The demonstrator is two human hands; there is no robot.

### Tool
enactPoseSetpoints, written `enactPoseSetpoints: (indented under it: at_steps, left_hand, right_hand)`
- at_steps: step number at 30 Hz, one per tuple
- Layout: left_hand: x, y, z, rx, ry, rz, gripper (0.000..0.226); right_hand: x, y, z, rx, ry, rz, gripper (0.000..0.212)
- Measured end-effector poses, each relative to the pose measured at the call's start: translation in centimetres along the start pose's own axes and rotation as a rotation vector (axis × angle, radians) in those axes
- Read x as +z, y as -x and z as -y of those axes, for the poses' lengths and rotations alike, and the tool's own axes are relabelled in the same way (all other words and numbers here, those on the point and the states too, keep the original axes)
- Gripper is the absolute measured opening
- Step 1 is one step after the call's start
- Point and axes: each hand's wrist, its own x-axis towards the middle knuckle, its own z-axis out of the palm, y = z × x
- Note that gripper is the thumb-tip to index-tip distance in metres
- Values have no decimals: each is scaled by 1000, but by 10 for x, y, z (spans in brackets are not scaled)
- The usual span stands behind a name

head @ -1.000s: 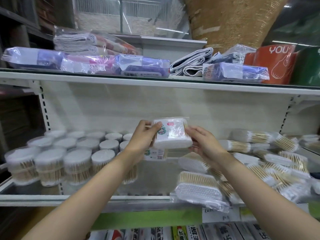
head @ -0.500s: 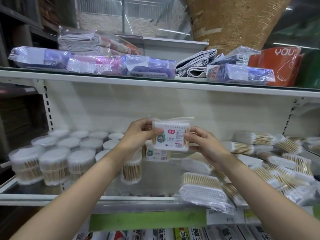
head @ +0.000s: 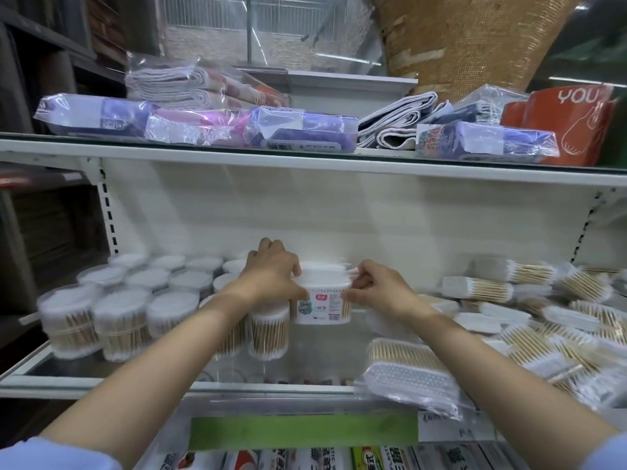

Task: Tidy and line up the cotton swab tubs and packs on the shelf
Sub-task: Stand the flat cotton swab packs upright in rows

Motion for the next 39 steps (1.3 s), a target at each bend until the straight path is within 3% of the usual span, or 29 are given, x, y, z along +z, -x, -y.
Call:
enactPoseSetpoints:
  at_steps: [5,10,12,15,20,23,28,35,39]
  left_hand:
    - [3,6,-1,6,-31,4,50]
    - [4,5,-25,82,30,-51,56]
    - [6,2,-40,123,134,-78,46]
    - [10,-2,-70,166,323,-74,29]
    - [27,-12,-112,181,337,121,25]
    - [43,-20,-126,140,256,225,33]
    - [55,-24,-138,26,188,345,41]
    - [45,-18,-132,-84,679,49,49]
    - [35,-12,-135,-131,982,-181,49]
  right_hand:
    - [8,0,3,3,28,55,31]
    - [-8,1,-5,20,37,73,20]
    - [-18,3,-10,37,5,35,25]
    - [-40,8,-18,44,-33,-47,15]
    - [-76,23,-37,62,-118,-165,10]
    - [-89,32,-48,68,-149,-158,18]
    - [-100,38,-60,51,-165,-133,14]
    - [-100,33,-78,4,-157,-173,8]
    - [-96,31,-73,45,-350,-171,44]
